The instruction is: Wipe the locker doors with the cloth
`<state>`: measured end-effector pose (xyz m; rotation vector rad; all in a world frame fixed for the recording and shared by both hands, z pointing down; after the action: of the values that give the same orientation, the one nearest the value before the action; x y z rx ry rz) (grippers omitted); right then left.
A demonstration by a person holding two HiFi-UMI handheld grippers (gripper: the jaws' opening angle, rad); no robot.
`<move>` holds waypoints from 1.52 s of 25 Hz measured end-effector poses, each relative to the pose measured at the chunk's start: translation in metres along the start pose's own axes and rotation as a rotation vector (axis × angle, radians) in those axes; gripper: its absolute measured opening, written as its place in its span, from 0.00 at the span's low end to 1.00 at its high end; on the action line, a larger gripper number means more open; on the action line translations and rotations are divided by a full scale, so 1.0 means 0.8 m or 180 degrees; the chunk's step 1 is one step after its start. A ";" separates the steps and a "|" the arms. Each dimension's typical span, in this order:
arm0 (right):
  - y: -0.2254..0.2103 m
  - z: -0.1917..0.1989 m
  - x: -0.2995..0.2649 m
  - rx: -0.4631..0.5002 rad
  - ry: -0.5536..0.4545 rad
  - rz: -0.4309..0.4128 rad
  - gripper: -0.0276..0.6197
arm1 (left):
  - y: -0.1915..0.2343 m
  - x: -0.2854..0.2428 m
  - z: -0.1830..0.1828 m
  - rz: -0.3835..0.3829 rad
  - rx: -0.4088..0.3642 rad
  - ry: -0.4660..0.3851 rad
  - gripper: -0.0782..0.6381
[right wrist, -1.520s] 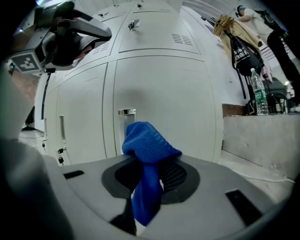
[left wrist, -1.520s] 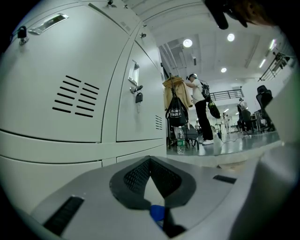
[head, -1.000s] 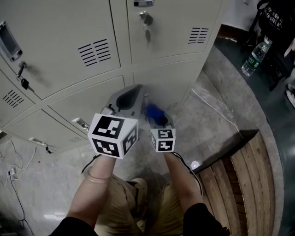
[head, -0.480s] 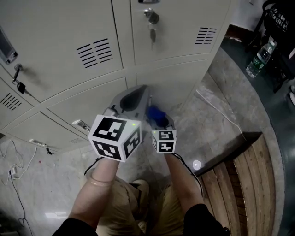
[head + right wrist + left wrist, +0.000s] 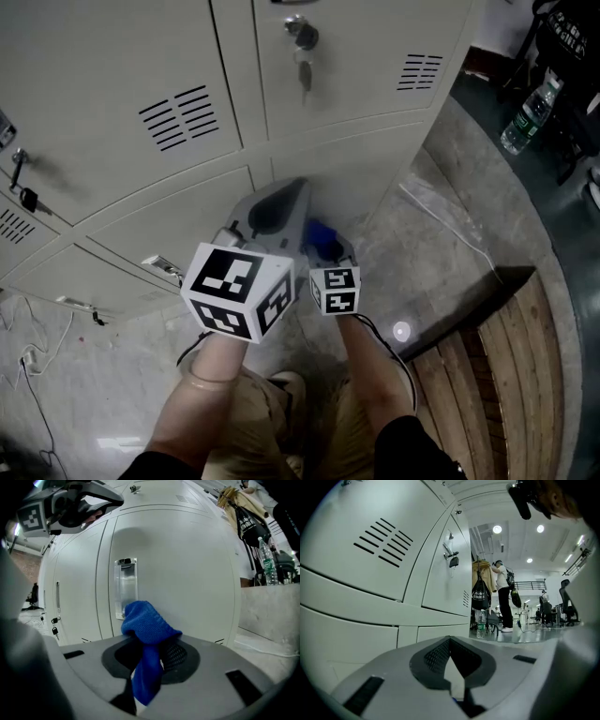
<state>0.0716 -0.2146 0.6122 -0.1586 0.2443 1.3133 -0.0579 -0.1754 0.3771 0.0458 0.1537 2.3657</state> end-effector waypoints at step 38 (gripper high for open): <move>-0.180 0.022 -0.039 -0.1052 -0.0012 0.1475 0.18 | 0.022 -0.029 0.015 0.0185 -0.0141 0.0080 0.12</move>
<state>0.2055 -0.2750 0.6337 -0.3967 0.0574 1.8110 -0.0528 -0.2030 0.3911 -0.0007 0.1135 2.4275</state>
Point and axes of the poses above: the fingertips, and each gripper's own axes: x backward along the fingers, y to its left, z out of its underside, the point moved 10 cm from there along x, backward along the fingers, and after that the axes turned 10 degrees about z, right-handed, at the moved point
